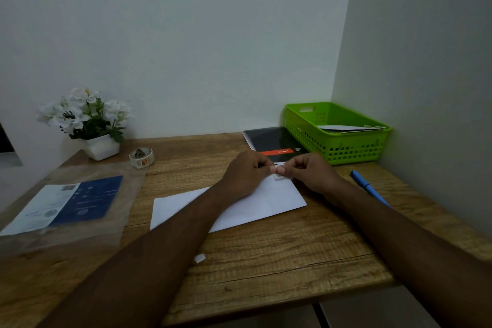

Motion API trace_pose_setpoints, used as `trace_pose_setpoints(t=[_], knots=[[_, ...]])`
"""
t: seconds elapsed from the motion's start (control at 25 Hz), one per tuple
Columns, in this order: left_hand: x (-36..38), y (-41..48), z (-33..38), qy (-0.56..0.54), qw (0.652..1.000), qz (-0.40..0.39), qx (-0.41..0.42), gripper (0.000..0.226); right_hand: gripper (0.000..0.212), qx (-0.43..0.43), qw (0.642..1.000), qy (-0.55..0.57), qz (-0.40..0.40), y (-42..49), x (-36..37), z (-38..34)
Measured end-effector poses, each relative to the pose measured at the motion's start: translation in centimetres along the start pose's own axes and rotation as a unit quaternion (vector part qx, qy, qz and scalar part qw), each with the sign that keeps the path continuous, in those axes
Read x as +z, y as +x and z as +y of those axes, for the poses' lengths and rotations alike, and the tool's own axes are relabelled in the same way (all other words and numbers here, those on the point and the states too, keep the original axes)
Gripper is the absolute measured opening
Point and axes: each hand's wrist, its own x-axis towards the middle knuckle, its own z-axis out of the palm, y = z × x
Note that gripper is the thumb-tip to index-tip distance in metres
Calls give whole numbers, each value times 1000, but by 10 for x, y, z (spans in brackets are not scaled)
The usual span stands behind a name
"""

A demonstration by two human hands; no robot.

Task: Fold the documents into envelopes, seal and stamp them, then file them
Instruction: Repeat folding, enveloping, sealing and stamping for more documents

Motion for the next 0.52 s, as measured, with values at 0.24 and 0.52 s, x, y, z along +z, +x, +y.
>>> trace_pose_setpoints(t=[0.24, 0.52], knots=[[-1, -1, 2, -1, 1000, -3, -7, 16, 15, -1, 1000, 9, -24, -4, 1, -1], [-1, -1, 5, 16, 999, -33, -4, 18, 18, 6, 1000, -6, -13, -3, -1, 0]])
